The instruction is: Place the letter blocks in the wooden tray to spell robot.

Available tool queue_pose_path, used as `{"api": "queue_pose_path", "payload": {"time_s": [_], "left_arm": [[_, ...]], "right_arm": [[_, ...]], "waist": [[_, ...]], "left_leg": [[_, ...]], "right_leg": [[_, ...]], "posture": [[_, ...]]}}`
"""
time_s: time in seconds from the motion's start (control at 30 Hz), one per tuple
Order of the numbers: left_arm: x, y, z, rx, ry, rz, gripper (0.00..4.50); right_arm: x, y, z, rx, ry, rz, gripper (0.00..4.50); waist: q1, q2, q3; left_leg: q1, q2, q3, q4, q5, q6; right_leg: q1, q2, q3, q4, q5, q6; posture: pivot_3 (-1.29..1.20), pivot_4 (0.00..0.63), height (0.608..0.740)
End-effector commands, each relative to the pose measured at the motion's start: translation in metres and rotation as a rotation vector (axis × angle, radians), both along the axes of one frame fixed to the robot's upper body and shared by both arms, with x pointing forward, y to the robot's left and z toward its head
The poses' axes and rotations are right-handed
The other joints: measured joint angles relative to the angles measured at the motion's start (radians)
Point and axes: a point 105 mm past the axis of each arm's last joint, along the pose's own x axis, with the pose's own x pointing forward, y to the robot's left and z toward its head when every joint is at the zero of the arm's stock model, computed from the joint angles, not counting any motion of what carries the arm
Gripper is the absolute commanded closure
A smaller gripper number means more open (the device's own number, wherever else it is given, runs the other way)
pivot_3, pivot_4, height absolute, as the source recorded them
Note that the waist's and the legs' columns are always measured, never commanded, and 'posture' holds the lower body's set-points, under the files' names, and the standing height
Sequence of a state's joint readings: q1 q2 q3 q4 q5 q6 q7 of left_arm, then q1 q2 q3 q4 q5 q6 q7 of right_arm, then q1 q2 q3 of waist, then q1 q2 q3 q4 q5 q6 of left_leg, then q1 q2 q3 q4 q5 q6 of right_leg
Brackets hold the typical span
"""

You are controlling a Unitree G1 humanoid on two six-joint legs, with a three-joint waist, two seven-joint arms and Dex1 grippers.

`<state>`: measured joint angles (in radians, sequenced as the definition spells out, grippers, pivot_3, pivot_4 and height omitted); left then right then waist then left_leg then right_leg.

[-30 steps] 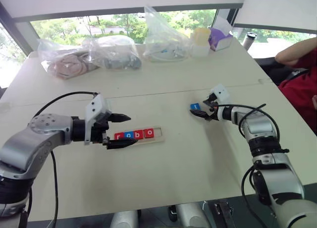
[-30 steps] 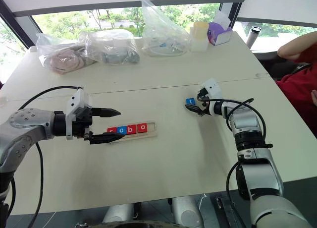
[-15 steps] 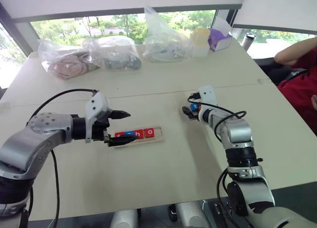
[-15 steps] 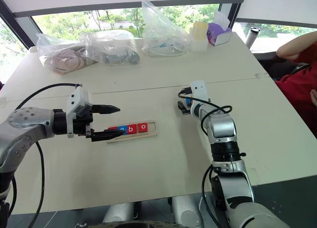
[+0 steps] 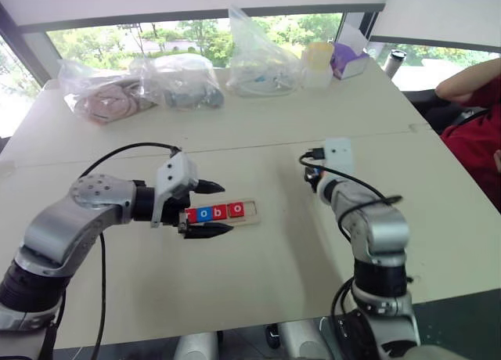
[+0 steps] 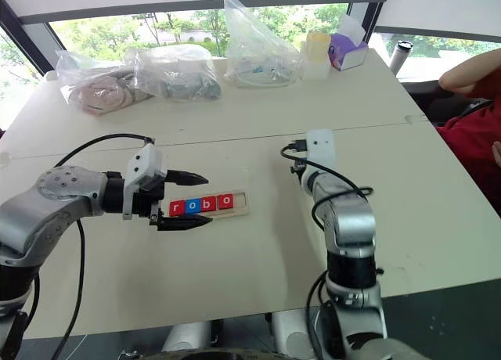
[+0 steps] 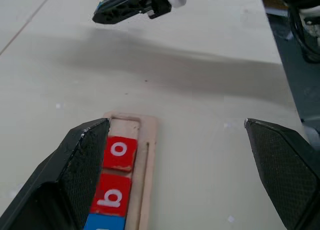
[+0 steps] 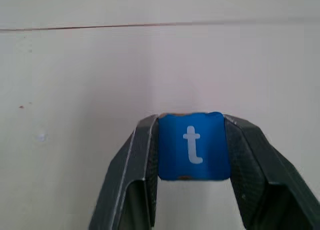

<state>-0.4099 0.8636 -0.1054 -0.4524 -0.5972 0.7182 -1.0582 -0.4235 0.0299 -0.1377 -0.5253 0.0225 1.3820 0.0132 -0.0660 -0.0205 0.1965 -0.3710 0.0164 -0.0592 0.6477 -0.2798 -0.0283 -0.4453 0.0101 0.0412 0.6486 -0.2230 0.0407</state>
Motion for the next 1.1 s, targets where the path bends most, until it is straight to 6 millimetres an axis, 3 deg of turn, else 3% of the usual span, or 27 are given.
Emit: {"api": "queue_pose_path", "payload": {"time_s": [0.03, 0.17, 0.27, 0.4, 0.5, 0.57, 0.6, 0.67, 0.77, 0.87, 0.97, 1.1], "left_arm": [[-0.001, -0.008, 0.002, 0.019, -0.04, -0.065, 0.0], [-0.001, -0.014, 0.003, 0.01, -0.034, -0.11, 0.0], [-0.003, -0.016, 0.002, 0.018, -0.03, -0.147, 0.0], [-0.002, -0.015, 0.002, 0.026, -0.028, -0.159, 0.0], [0.003, -0.011, 0.003, 0.03, -0.034, -0.144, 0.0], [0.005, -0.008, 0.003, 0.027, -0.033, -0.133, 0.0], [0.005, -0.007, 0.003, 0.019, -0.028, -0.131, 0.0], [0.0, -0.005, 0.004, 0.014, -0.009, -0.148, 0.0], [-0.009, 0.0, -0.003, 0.052, 0.01, -0.175, 0.0], [-0.019, 0.009, -0.013, 0.106, 0.02, -0.189, 0.0], [-0.022, 0.014, -0.008, 0.092, 0.026, -0.159, 0.0], [-0.025, 0.018, -0.004, 0.084, 0.02, -0.11, 0.0]], "right_arm": [[-0.026, -0.003, 0.003, 0.054, 0.051, -0.053, 2.73], [-0.035, -0.002, -0.009, 0.053, 0.101, -0.072, 2.73], [-0.036, 0.001, -0.017, 0.077, 0.124, -0.076, 1.93], [-0.034, -0.003, -0.016, 0.05, 0.113, -0.086, 0.05], [-0.024, -0.015, 0.011, 0.001, -0.022, -0.062, 0.05], [-0.019, -0.015, 0.03, -0.064, -0.12, 0.048, 0.05], [-0.015, -0.015, 0.041, -0.07, -0.185, 0.126, 0.05], [-0.021, -0.012, 0.06, -0.104, -0.301, 0.474, 0.05], [-0.038, -0.028, 0.05, -0.187, -0.241, 0.81, 0.05], [-0.036, -0.048, 0.04, -0.233, -0.169, 0.934, 0.05], [-0.031, -0.062, 0.028, -0.298, -0.124, 1.049, 0.05], [-0.024, -0.063, 0.017, -0.326, -0.125, 1.156, 0.05]], "waist": [[-0.002, 0.0, 0.0], [-0.002, 0.0, 0.0], [-0.004, 0.0, 0.0], [-0.003, 0.0, 0.0], [-0.003, 0.0, 0.0], [-0.002, 0.0, 0.0], [-0.003, 0.0, 0.0], [-0.003, 0.0, 0.001], [-0.003, 0.0, 0.001], [-0.006, -0.001, 0.001], [-0.004, -0.001, 0.001], [-0.002, -0.001, 0.002]], "left_leg": [[0.0, 0.0, 0.0, 0.0, 0.0, 0.0], [0.0, 0.0, 0.0, 0.001, 0.0, 0.0], [0.0, -0.001, 0.001, 0.001, 0.0, 0.0], [0.0, -0.001, 0.001, 0.0, 0.0, 0.0], [-0.001, -0.001, 0.001, 0.001, 0.0, 0.0], [-0.001, -0.002, 0.001, 0.001, 0.0, 0.0], [-0.002, -0.003, 0.001, 0.001, 0.0, 0.0], [-0.002, -0.003, 0.002, 0.001, 0.0, 0.0], [-0.001, -0.004, 0.002, 0.0, -0.001, 0.002], [-0.001, -0.003, 0.003, 0.0, -0.003, 0.006], [0.0, -0.003, 0.004, 0.0, -0.003, 0.006], [0.0, -0.003, 0.004, 0.002, -0.003, 0.006]], "right_leg": [[0.0, 0.0, 0.0, 0.0, 0.0, 0.0], [0.0, 0.0, 0.0, -0.001, -0.002, -0.004], [0.0, 0.0, 0.0, -0.001, -0.002, -0.004], [0.0, 0.0, 0.0, -0.001, -0.002, -0.004], [0.0, 0.0, 0.0, -0.002, -0.002, -0.003], [0.0, -0.002, 0.0, -0.002, -0.002, -0.003], [0.0, -0.002, 0.0, -0.002, -0.002, -0.003], [0.001, -0.003, 0.0, -0.003, -0.003, -0.001], [0.002, -0.003, 0.0, -0.006, -0.004, 0.001], [0.003, -0.002, 0.001, -0.006, -0.003, 0.005], [0.003, -0.002, 0.002, -0.005, -0.003, 0.005], [0.003, -0.002, 0.002, -0.004, -0.005, 0.002]], "posture": [[0.0, 0.15, 0.74], [0.0, 0.15, 0.74], [0.0, 0.15, 0.74], [0.0, 0.15, 0.74], [0.0, 0.15, 0.74], [0.0, 0.15, 0.74], [0.0, 0.15, 0.74], [0.0, 0.15, 0.74], [0.0, 0.15, 0.74], [0.0, 0.15, 0.74], [0.0, 0.15, 0.74], [0.0, 0.15, 0.74]]}}
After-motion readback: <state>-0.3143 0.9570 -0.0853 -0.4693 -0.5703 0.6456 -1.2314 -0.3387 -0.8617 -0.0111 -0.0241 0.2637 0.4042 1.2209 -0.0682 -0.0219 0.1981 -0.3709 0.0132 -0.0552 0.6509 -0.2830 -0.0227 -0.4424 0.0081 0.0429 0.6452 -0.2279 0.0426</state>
